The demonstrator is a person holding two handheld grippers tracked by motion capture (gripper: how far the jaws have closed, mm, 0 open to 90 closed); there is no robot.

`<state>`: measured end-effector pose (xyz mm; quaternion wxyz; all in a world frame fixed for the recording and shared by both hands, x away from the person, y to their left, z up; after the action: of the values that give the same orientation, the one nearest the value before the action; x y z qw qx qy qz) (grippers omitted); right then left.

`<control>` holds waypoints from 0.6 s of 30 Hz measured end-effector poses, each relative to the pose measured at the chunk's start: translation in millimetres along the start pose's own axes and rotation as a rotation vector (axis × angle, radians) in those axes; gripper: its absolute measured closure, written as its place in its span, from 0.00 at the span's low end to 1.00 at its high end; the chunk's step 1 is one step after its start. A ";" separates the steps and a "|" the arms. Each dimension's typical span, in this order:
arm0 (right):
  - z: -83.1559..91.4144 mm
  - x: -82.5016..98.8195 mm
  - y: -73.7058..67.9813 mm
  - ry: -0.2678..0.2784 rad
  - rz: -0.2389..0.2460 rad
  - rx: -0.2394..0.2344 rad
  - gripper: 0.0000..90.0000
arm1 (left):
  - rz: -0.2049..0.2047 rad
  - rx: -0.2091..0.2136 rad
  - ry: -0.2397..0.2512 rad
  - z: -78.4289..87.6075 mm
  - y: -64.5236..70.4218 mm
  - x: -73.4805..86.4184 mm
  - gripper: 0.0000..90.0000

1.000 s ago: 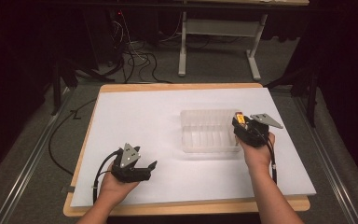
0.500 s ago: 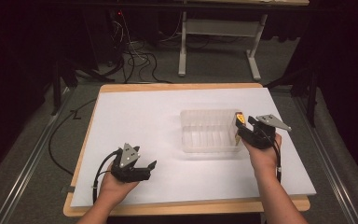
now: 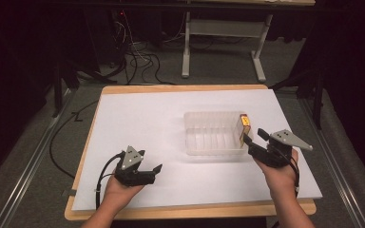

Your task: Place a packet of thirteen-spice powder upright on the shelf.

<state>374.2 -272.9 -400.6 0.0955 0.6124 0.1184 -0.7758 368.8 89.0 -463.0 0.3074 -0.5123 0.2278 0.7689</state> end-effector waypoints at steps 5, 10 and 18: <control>11.7 20.8 -15.9 -0.027 0.008 -0.077 0.33 | -0.005 0.032 -0.003 -2.2 12.4 -0.4 0.22; 16.9 48.7 -30.4 -0.056 0.041 -0.122 0.26 | -0.010 0.083 -0.030 -9.7 27.7 4.1 0.21; 3.2 82.2 -59.1 -0.144 0.084 -0.218 0.23 | -0.067 0.093 -0.087 -23.2 42.5 11.8 0.22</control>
<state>334.9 -217.7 -476.0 0.2024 0.5454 0.1690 -0.7956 350.5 46.3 -481.1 0.3660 -0.4707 0.2323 0.7684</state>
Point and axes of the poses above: each handheld gripper's, and its own axes: z roughly backward along the jaws, x roughly out of its underside, y roughly to its right, the point moved 6 cm from there along -z, roughly forward along the jaws, and after that the axes turned 9 degrees about y, right-handed, at the moved point
